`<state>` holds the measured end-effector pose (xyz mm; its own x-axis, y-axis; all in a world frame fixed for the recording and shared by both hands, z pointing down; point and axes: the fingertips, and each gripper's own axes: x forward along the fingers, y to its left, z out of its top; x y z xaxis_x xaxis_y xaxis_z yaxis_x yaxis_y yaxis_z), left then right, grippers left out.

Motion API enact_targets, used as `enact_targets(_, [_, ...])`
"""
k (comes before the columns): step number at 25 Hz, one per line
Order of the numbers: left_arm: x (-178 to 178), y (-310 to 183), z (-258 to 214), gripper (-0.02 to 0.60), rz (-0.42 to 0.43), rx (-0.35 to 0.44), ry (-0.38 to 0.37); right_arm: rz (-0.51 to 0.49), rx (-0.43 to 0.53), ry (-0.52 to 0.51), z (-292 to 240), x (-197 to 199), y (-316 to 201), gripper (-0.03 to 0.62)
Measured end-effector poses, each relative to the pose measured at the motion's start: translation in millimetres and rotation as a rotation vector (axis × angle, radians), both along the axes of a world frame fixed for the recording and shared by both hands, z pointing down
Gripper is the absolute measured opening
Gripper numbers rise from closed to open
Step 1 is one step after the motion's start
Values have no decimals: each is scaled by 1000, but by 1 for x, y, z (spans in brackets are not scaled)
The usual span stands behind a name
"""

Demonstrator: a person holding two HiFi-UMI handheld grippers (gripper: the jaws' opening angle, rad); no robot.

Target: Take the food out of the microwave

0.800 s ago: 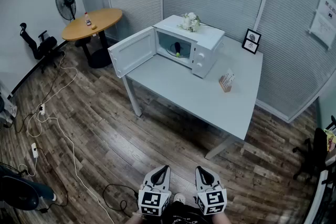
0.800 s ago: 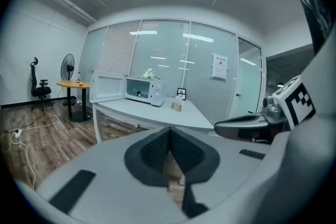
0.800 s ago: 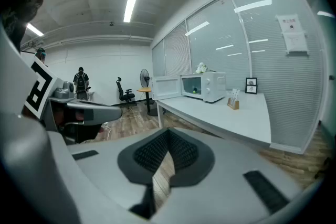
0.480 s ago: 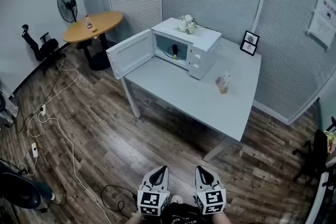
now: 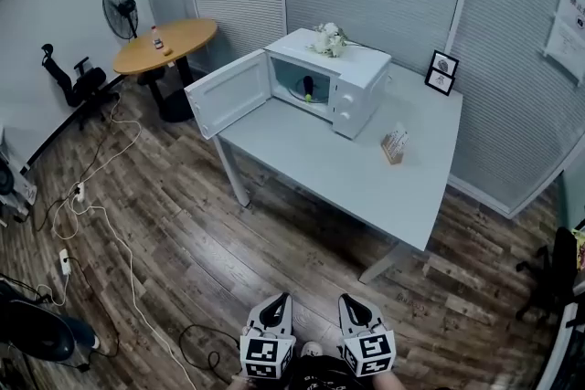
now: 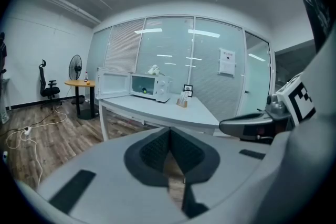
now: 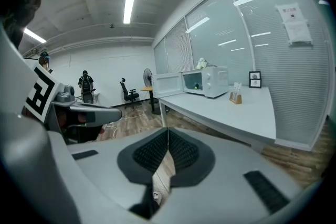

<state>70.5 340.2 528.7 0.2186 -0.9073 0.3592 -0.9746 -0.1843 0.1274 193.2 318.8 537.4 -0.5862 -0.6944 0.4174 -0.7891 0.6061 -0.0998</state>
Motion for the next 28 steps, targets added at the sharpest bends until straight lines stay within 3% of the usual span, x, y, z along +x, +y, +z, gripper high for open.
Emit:
enact_targets(8, [-38, -72, -4, 8, 47, 21, -4, 25, 0, -11, 0, -40, -65, 5])
enact_targets(15, [-66, -141, -6, 8, 142, 41, -14, 117, 15, -29, -2, -69, -128, 5])
enact_targets(28, [-98, -201, -2, 8, 260, 47, -8, 219, -4, -21, 9, -105, -165, 5])
